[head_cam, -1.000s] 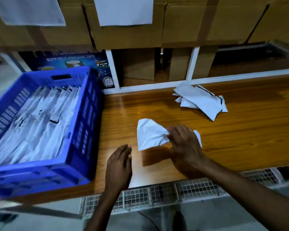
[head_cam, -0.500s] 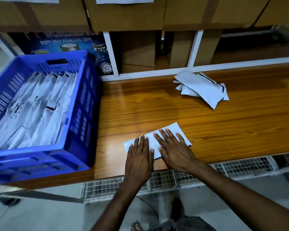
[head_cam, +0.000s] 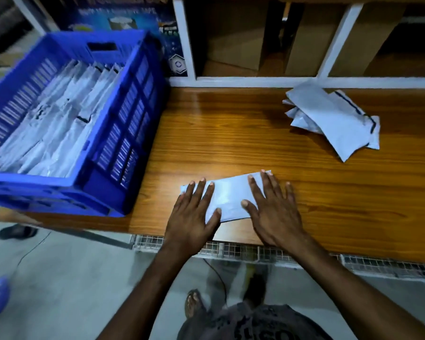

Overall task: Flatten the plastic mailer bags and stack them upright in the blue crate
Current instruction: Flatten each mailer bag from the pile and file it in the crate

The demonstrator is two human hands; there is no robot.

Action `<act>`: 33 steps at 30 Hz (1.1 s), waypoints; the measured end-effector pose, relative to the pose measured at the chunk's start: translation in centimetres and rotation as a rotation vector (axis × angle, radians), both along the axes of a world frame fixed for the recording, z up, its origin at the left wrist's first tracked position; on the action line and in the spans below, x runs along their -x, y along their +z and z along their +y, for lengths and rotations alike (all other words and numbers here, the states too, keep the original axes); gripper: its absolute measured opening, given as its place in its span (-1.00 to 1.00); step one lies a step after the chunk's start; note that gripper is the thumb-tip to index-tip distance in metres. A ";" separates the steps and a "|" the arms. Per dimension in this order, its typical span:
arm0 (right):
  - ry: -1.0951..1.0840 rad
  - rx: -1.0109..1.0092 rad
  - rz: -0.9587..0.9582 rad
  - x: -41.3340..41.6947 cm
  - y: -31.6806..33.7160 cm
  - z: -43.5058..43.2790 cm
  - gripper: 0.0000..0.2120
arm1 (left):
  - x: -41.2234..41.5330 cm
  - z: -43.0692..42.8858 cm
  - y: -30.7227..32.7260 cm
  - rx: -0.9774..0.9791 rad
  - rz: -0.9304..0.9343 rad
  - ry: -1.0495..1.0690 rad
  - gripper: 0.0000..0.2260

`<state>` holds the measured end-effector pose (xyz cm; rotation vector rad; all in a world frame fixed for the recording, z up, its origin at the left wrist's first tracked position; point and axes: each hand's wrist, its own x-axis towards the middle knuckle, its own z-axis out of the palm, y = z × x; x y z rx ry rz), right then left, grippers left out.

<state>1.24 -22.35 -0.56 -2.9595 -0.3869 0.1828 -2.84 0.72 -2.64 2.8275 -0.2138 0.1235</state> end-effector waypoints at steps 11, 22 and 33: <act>0.151 0.074 0.191 -1.7 2.3 -1.3 -0.20 | 0.8 1.5 1.7 -0.100 0.145 -0.089 -0.29; 0.300 0.004 0.075 7.8 2.6 -2.3 -0.32 | 6.5 5.2 1.9 0.054 -0.072 -0.298 -0.63; -0.015 -0.436 -0.294 5.3 12.6 -2.5 -0.81 | 3.9 2.5 10.1 0.693 -0.330 0.207 -0.83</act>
